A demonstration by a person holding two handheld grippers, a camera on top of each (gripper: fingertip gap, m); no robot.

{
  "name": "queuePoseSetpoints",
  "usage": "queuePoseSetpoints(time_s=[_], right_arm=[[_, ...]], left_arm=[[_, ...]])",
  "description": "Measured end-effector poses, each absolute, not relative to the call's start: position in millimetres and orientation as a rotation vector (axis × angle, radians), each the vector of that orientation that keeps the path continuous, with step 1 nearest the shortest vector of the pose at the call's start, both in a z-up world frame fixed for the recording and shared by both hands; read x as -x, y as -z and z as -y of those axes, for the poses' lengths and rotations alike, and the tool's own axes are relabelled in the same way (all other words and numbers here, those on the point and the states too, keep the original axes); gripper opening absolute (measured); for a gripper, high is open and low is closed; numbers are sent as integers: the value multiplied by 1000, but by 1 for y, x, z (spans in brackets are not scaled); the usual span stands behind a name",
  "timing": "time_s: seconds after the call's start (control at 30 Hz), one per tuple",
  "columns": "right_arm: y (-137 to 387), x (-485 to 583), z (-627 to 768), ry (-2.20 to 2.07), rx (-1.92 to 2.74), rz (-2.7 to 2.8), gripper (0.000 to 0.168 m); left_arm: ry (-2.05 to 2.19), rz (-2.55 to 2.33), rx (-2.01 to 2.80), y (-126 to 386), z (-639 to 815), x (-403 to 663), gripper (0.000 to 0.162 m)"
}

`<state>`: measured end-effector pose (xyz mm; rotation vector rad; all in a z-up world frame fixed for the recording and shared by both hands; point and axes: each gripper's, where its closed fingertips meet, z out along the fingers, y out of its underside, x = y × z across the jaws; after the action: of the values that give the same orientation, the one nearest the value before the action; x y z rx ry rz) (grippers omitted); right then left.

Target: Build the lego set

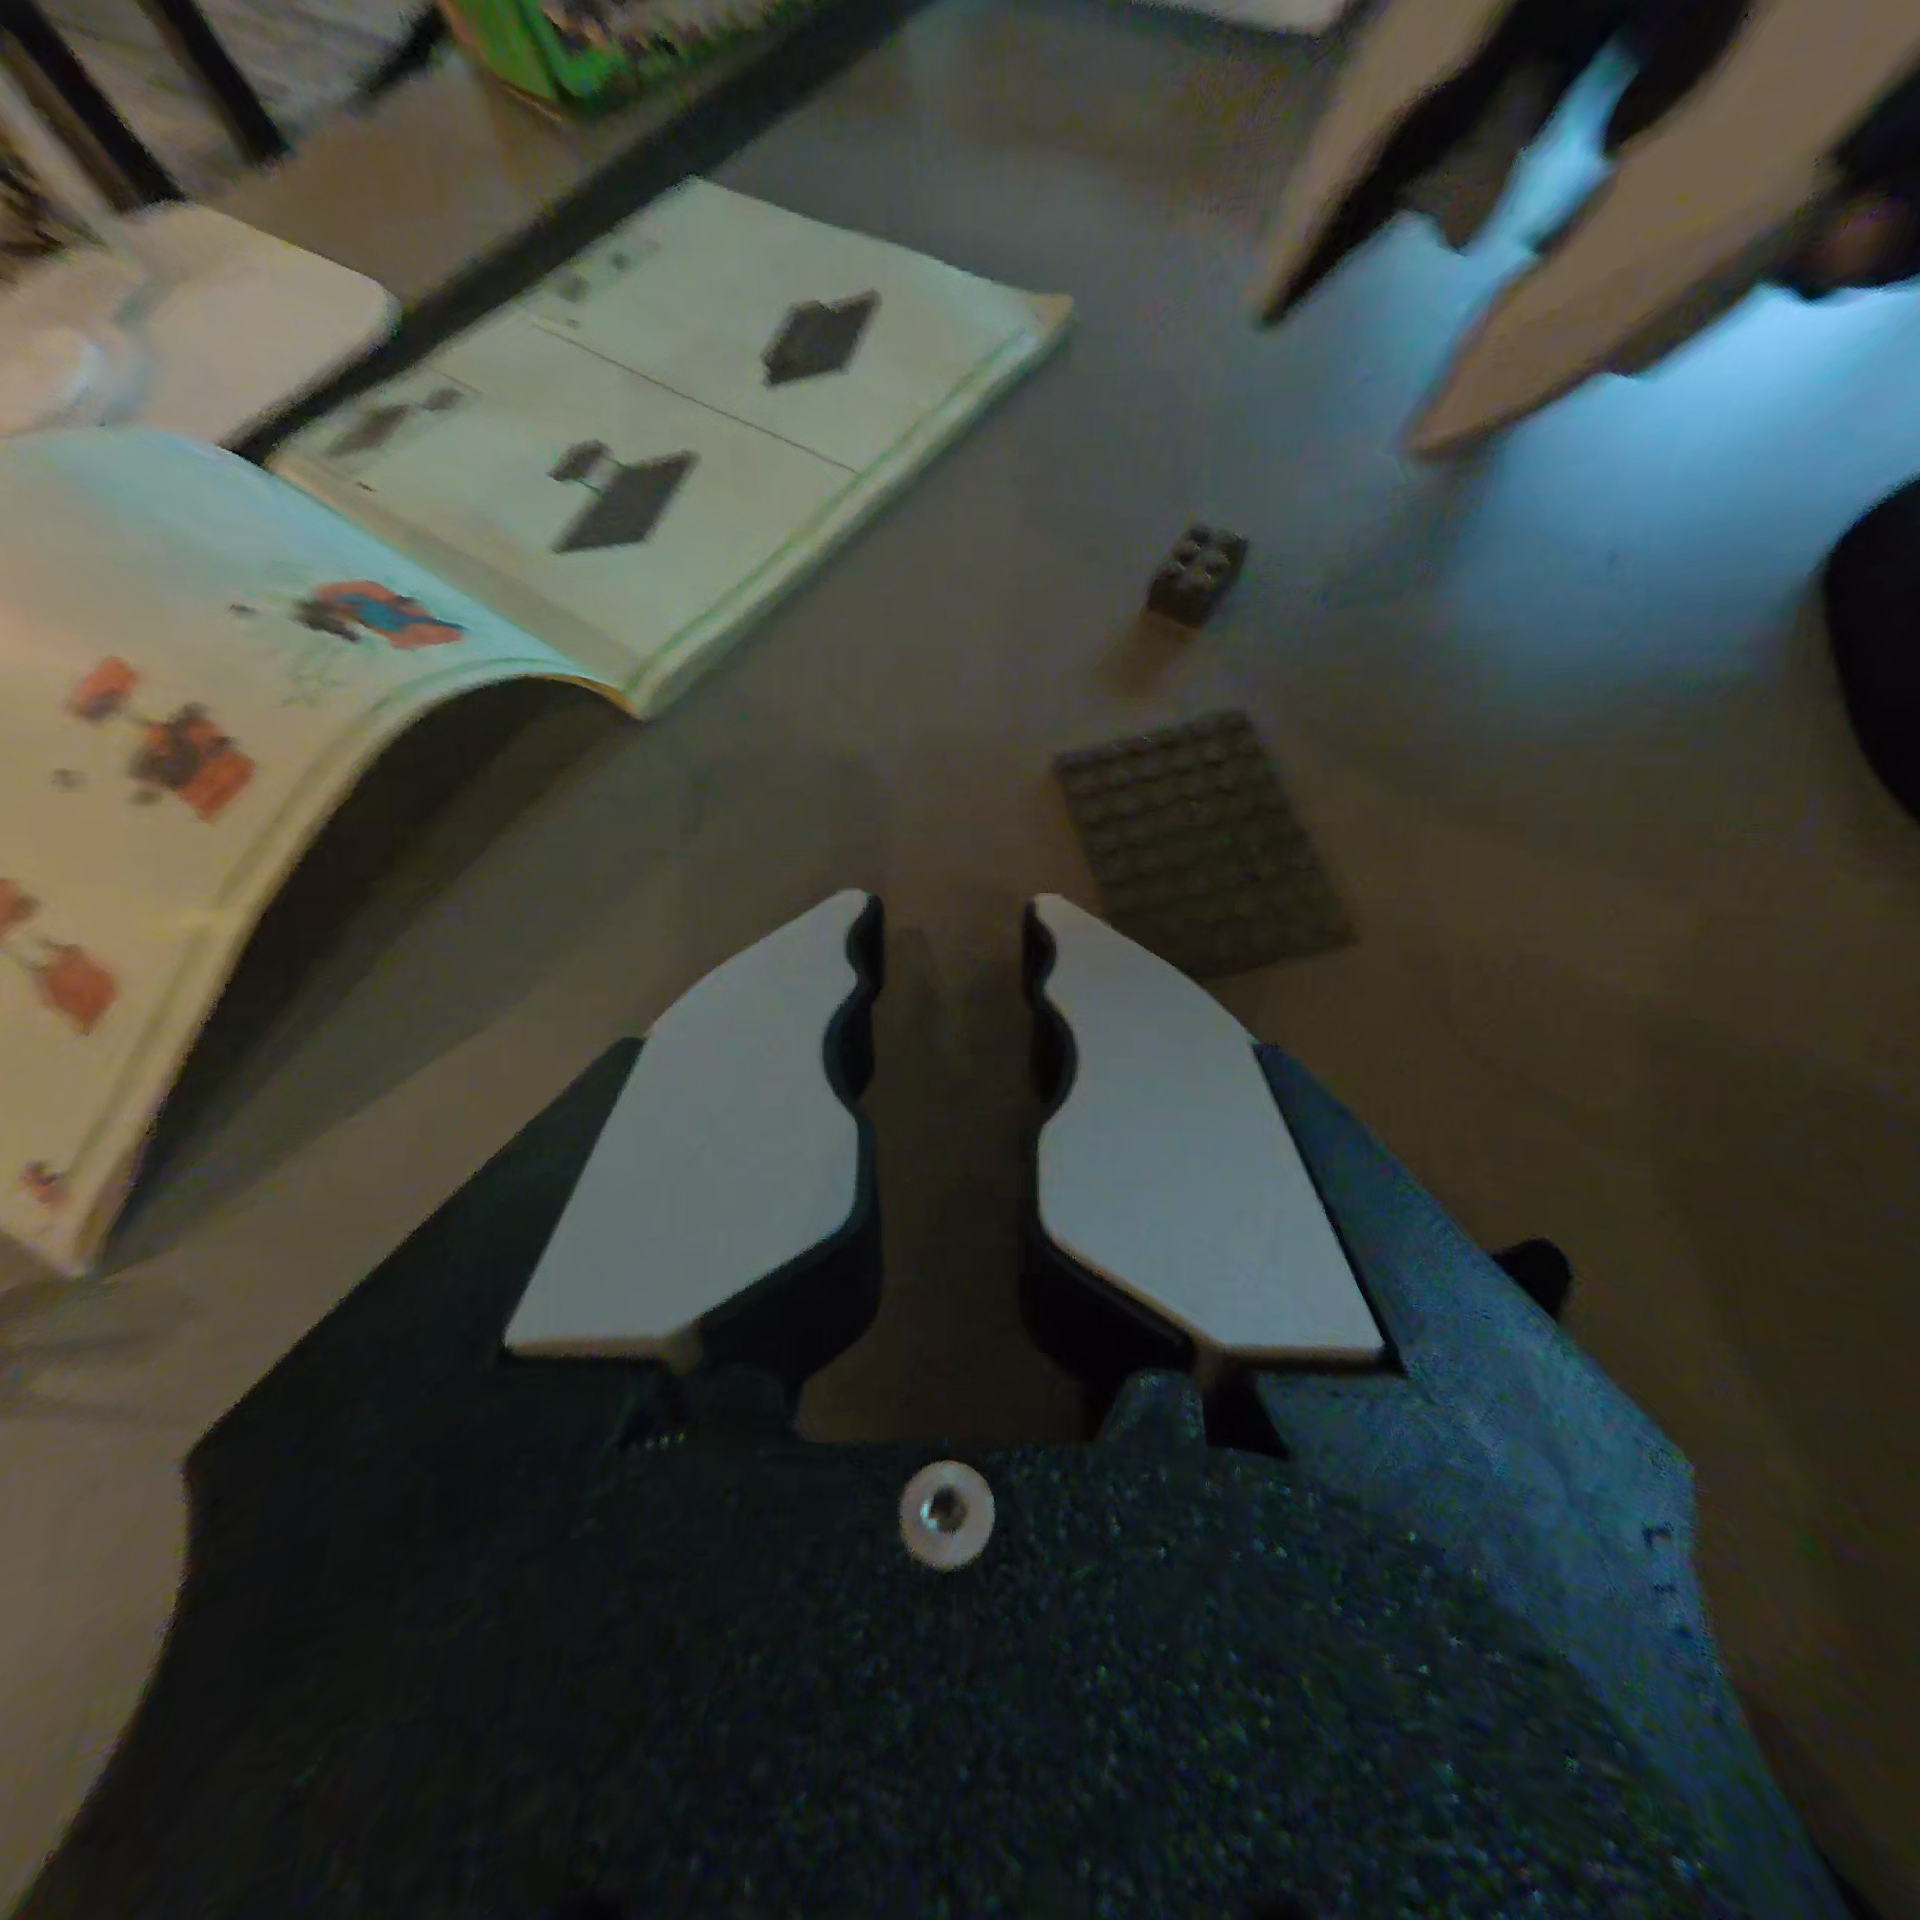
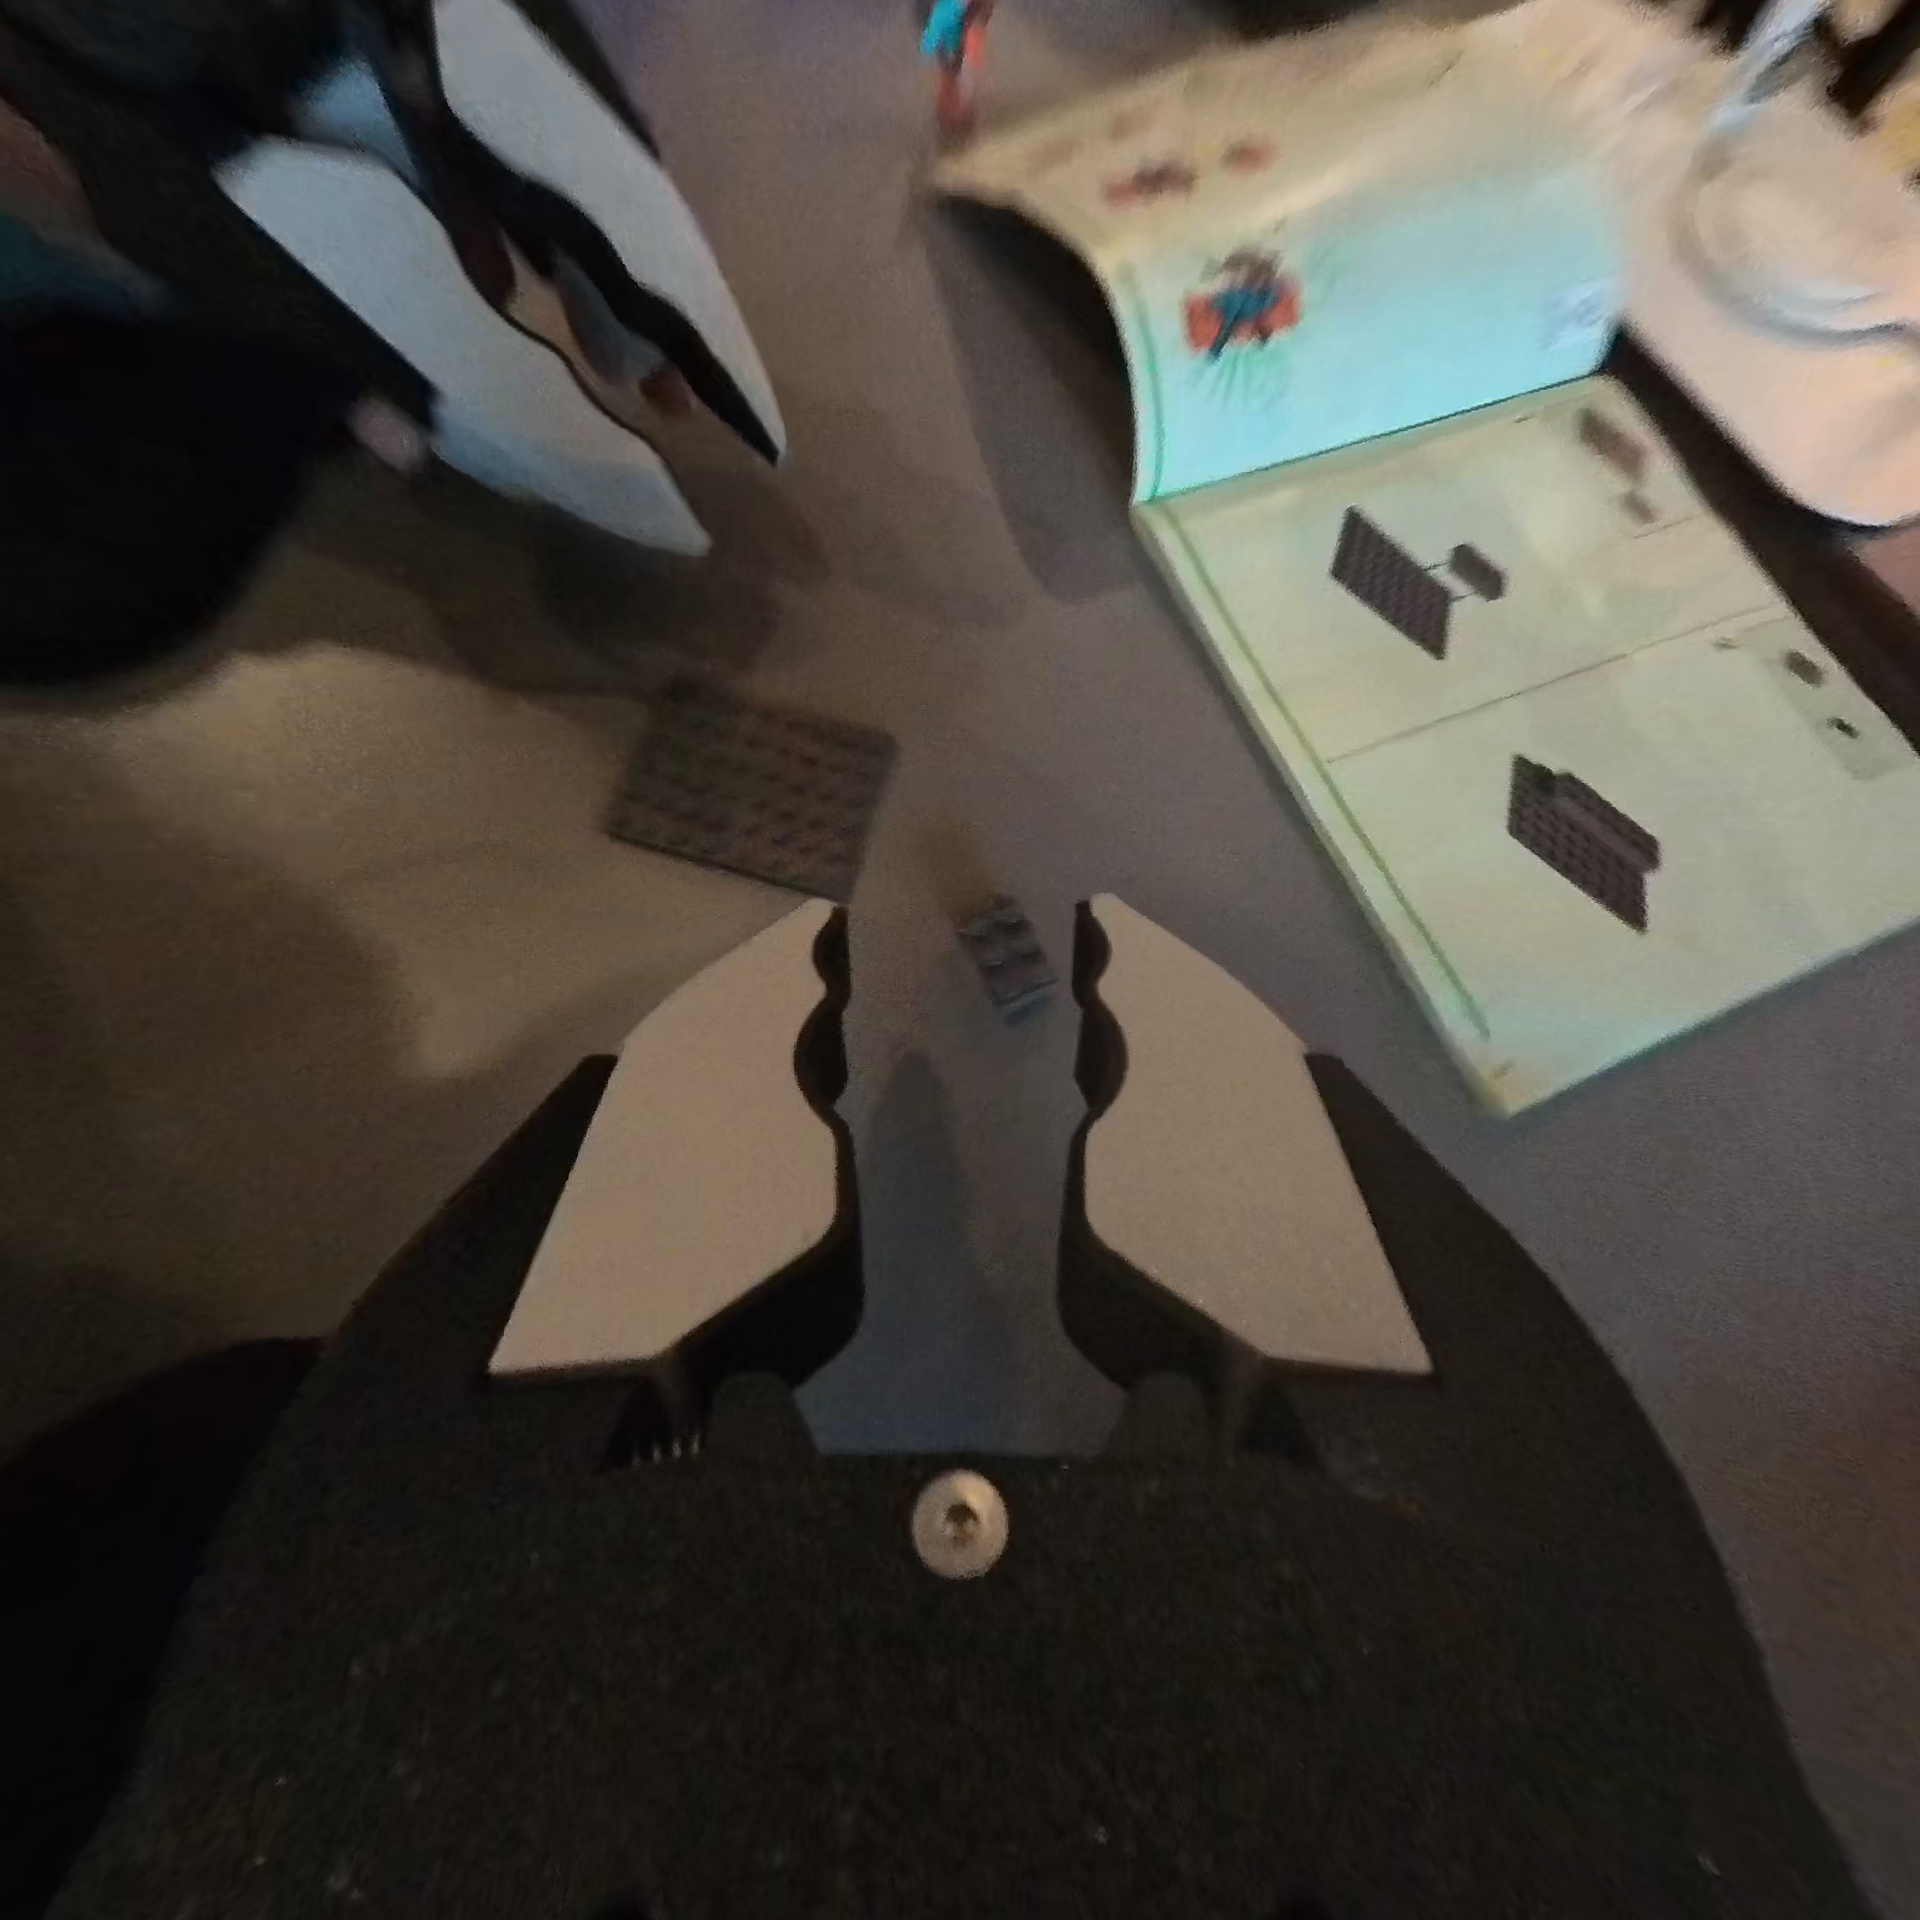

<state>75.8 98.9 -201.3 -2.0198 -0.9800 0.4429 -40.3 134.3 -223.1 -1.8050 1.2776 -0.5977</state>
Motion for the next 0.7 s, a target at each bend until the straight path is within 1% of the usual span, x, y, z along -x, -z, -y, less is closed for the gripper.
queuePoseSetpoints(time_s=[0.07,0.2,0.23,0.43,0.7], right_arm=[[194,-77,-87,-434,2001,893,35],[190,-81,-69,-372,1976,737,8],[190,-80,-66,-368,1960,713,0],[200,-84,-68,-324,1981,671,0],[180,-89,-112,-304,1947,648,0]], left_arm=[[574,-1244,1787,216,-137,43,16],[561,-1195,1766,202,-131,45,0],[557,-1188,1761,199,-129,45,0],[494,-1155,1774,207,-126,48,0],[413,-1068,1745,205,-142,53,0]])
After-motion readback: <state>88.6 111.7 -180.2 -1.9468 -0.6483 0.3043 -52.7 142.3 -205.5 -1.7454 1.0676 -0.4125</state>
